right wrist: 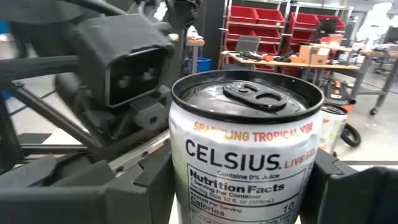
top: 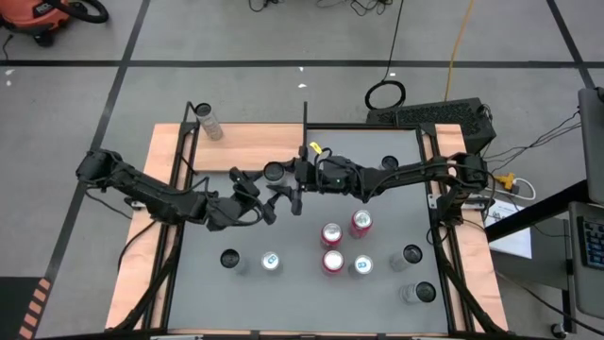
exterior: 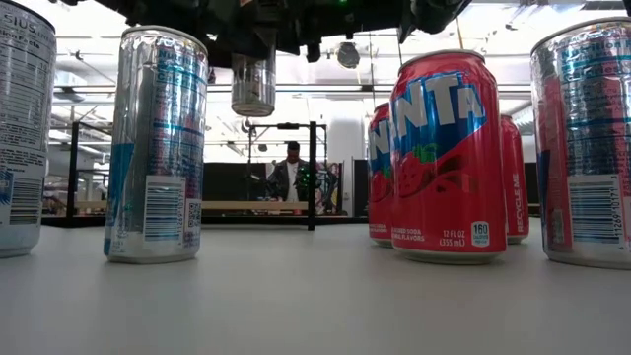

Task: Place canned beverage on shelf
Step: Put the top white-yellow soda can on the shelf aligned with the other white-yellow soda can

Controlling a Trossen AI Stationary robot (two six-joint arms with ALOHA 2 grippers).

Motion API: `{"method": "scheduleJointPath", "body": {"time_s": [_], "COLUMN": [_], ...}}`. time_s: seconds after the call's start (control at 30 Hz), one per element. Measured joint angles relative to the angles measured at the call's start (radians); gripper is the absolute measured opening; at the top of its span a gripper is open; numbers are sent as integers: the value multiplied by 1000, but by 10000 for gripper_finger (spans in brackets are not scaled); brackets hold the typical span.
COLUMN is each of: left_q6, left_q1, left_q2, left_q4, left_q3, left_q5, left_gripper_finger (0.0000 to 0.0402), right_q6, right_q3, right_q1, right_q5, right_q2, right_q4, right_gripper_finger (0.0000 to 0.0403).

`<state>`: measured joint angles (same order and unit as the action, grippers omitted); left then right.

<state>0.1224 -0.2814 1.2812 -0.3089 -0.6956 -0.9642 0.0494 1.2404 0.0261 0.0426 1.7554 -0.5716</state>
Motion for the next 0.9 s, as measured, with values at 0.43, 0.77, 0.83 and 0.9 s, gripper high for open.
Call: {"method": "scheduleJointPath", "body": {"time_s": [0.43, 0.77, 0.83, 0.9], "left_q6": [16, 29, 37, 71], "left_q1": [18, 8, 3, -2], "left_q2": [0, -8, -15, -28], "left_q4": [-19, 24, 55, 93], "left_q3": [0, 0, 0, 0], "left_q5": [50, 53, 52, 36], "left_gripper_finger": [259, 249, 249, 248], "right_q6": [-10, -46, -53, -56], "right_q3": [0, 2, 3, 2], "right_q1": [0, -2, -2, -1], "right_q5": [-11, 7, 9, 11], "right_q2": [0, 0, -6, -18], "right_q4": [-3, 61, 96, 143], "right_gripper_finger": [199, 209, 222, 236]}}
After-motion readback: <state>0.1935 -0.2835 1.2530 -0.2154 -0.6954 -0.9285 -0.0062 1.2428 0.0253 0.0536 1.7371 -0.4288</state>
